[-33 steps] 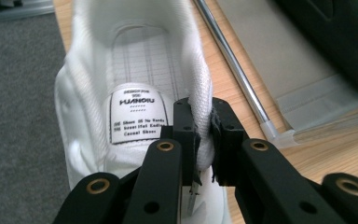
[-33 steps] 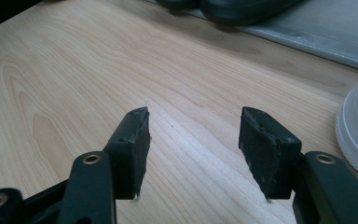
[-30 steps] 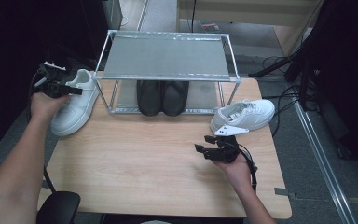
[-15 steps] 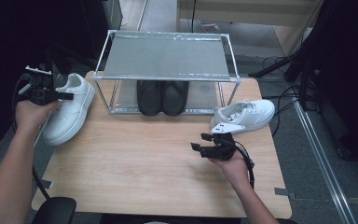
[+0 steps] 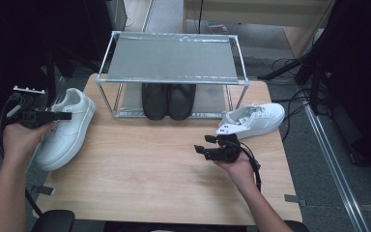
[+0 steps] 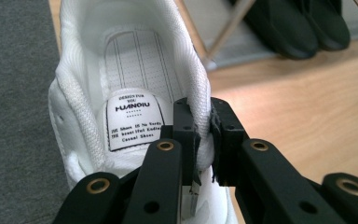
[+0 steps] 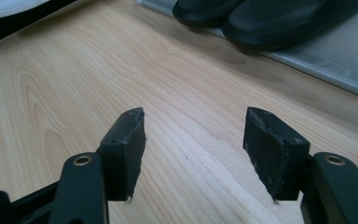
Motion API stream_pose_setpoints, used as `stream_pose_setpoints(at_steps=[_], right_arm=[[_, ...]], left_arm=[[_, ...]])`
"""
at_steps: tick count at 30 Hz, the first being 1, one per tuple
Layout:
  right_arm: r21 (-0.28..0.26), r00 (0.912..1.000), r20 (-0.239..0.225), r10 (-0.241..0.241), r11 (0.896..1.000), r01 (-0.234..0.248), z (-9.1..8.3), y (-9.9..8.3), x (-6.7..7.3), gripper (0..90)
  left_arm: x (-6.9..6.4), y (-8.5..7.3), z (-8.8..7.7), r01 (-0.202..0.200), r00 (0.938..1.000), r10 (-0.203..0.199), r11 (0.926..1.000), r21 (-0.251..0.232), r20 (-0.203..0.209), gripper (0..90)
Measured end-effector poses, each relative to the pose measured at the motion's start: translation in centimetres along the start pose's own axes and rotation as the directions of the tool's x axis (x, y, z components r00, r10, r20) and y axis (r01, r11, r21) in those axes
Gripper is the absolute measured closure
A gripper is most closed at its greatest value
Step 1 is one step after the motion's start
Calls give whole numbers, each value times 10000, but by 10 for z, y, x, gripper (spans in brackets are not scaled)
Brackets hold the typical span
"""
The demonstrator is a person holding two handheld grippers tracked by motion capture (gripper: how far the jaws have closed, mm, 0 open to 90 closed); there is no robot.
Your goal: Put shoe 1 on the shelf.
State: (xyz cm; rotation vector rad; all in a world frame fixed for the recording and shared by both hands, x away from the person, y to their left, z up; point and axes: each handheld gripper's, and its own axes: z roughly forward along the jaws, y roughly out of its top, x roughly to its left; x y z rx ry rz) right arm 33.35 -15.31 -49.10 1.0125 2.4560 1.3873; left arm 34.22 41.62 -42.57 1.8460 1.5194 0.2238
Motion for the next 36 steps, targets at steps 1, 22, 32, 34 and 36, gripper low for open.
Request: stream_pose_setpoints(at_steps=[1,22,32,34,36], right_arm=[[-8,10000,-69,-23,10000,23,1,1,1,402],[-193,9993,-356,-117,9998,110,10,14,0,404],[-233,9994,-321,-128,9997,120,11,16,1,407],[-244,9994,-308,-129,9996,121,11,16,1,408],[-261,9994,-314,-123,9996,115,10,16,0,409]], left_arm=[[-2,-3,-2,19,10000,-18,10000,-35,12,828],[-67,-35,-25,-722,9946,735,9972,-193,735,827],[-110,-33,-15,-1759,9777,1720,9842,217,1205,827],[-119,-33,-10,-1997,9712,1939,9794,292,1381,828],[-126,-32,-5,-2157,9654,2086,9760,301,1569,828]])
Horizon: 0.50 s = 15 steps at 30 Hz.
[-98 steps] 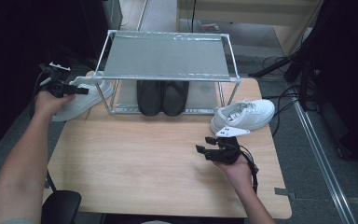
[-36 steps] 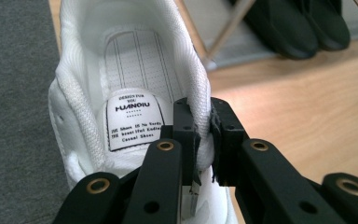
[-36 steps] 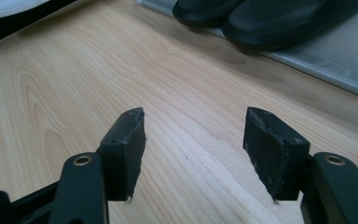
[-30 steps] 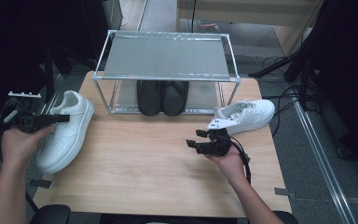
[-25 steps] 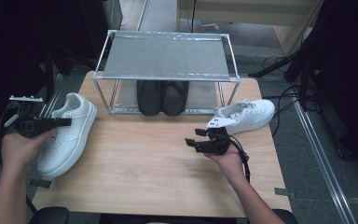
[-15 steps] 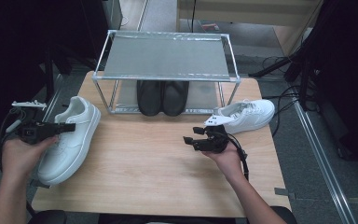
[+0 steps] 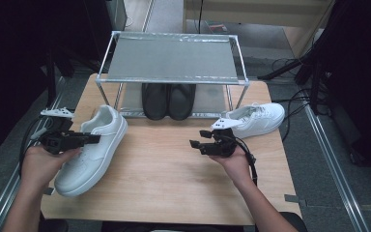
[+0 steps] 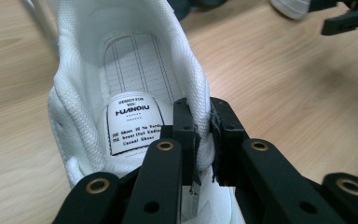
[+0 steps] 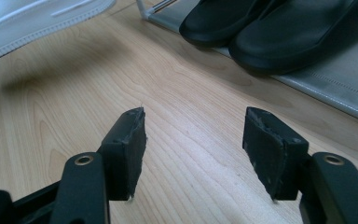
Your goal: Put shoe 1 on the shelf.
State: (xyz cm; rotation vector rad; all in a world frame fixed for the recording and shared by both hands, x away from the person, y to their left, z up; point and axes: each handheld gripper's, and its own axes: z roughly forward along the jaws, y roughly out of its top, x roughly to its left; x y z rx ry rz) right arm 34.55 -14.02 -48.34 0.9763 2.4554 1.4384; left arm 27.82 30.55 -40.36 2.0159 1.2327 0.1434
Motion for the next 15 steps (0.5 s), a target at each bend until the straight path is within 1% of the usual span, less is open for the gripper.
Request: stream_pose_setpoints(at_steps=[2,3,5,8,10,12,15], right_arm=[[14,10000,20,36,10000,-36,-1,0,0,409],[16,10000,27,41,10000,-41,-1,0,0,410],[20,10000,42,29,10000,-29,-1,-1,0,409],[-16,10000,53,19,10000,-19,-3,-1,2,410],[-50,10000,72,-43,10000,43,-5,-2,2,409],[-71,10000,91,-15,10000,16,-7,-2,3,410],[-103,9999,146,55,9999,-53,-10,-4,2,409]], left_arm=[[-5,3,8,-95,9997,95,10000,-9,206,828],[-8,6,13,-172,9991,170,9998,34,377,828],[-14,9,21,-326,9978,319,9994,110,585,828],[-27,16,36,-726,9943,695,9967,360,811,827],[-38,21,47,-1084,9896,1027,9927,527,1004,827],[-48,27,56,-1443,9834,1365,9877,598,1196,827],[-61,35,68,-1764,9750,1651,9820,668,1486,826]])
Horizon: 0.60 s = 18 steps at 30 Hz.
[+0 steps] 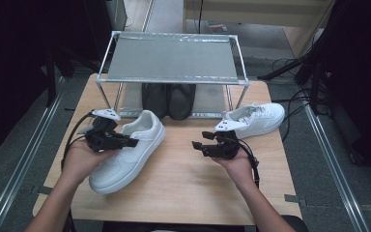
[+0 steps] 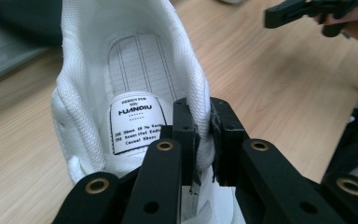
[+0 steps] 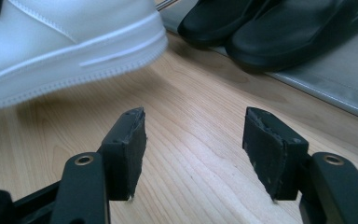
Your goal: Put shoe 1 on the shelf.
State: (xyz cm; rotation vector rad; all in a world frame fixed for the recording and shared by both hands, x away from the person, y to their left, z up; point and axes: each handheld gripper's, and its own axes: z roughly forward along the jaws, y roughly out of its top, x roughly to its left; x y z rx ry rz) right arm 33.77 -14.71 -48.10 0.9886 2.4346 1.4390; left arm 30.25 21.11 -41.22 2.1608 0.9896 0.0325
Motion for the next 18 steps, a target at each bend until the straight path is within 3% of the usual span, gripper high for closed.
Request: stream_pose_setpoints(at_steps=[10,16,18], right_arm=[[-205,9996,233,145,9997,-140,-13,-6,-2,410],[-274,9991,375,220,9994,-210,-19,-10,-3,410],[-289,9989,388,252,9993,-241,-20,-11,-3,410]], left_arm=[[-24,31,58,-856,9940,815,9948,547,728,824],[-32,31,88,-1157,9890,1071,9898,826,1018,822],[-31,29,95,-1041,9873,933,9913,802,1285,821]])
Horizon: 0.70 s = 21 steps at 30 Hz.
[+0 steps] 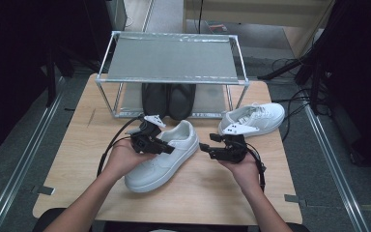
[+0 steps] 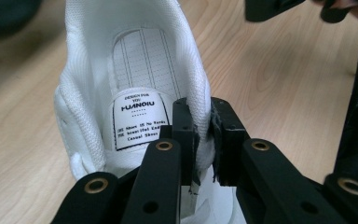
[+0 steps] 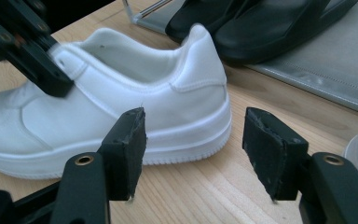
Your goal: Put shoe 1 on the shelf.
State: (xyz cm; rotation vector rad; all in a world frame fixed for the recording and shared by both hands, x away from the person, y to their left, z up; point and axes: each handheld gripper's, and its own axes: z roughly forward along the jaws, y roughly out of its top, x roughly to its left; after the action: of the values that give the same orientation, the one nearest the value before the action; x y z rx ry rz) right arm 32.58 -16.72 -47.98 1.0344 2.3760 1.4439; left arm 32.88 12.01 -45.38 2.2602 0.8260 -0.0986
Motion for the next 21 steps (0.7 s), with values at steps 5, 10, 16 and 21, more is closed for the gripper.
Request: stream_pose_setpoints(at_steps=[5,10,16,21], right_arm=[[-22,10000,-7,-9,10000,9,-1,-1,3,412],[19,10000,0,-17,10000,17,0,-3,4,413],[136,9998,-154,-87,9999,89,4,-4,7,433],[229,9996,-247,-164,9996,170,8,-4,9,444]], left_arm=[[-4,-3,13,-185,9998,184,9998,-75,-91,819],[0,-7,19,-80,9997,87,9995,-296,216,809],[1,-10,18,-59,9999,64,9989,-459,111,746],[-2,-11,8,73,9998,-62,9984,-559,189,656]])
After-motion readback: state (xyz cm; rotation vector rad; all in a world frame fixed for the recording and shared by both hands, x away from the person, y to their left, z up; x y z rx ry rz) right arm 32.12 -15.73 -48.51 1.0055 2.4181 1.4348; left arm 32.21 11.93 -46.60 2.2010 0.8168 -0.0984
